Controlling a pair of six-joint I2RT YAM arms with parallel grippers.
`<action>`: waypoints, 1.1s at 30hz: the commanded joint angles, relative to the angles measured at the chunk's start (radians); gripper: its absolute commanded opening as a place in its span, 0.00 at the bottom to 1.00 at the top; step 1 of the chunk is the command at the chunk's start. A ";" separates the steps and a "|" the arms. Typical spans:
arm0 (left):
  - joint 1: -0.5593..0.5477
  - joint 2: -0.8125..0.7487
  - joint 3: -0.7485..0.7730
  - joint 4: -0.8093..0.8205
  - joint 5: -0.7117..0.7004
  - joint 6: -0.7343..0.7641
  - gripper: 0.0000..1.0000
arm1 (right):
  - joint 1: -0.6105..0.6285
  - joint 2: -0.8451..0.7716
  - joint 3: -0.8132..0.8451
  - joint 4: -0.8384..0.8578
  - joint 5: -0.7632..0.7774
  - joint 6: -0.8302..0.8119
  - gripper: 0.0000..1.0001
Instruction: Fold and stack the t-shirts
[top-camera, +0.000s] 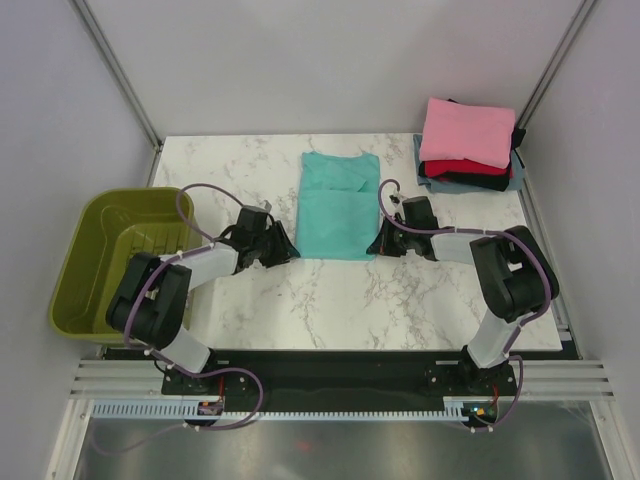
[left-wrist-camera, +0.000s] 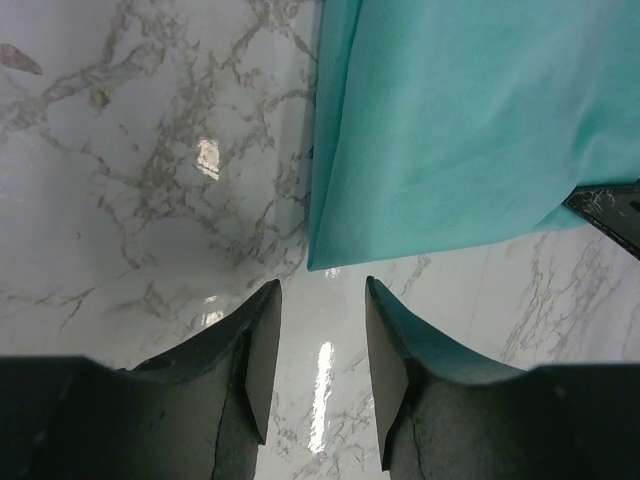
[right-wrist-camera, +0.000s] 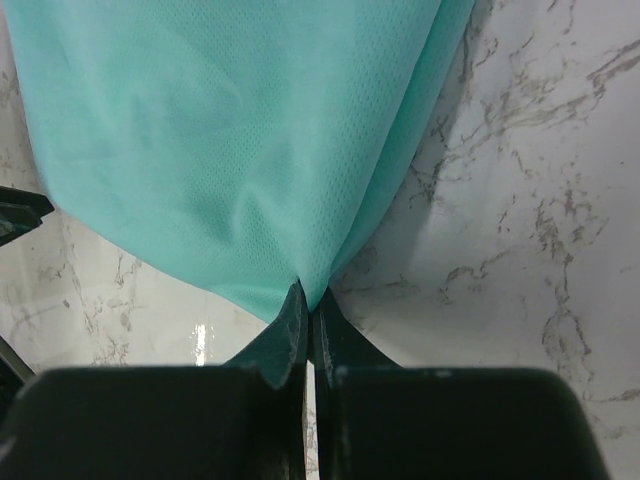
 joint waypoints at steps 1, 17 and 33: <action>-0.023 0.031 0.006 0.097 0.016 -0.057 0.46 | 0.003 0.039 -0.018 -0.038 0.011 -0.039 0.01; -0.048 0.077 -0.011 0.114 -0.111 -0.089 0.46 | -0.003 0.046 -0.014 -0.036 -0.009 -0.047 0.01; -0.081 0.104 0.019 0.118 -0.122 -0.051 0.02 | -0.012 0.049 -0.006 -0.050 -0.029 -0.044 0.00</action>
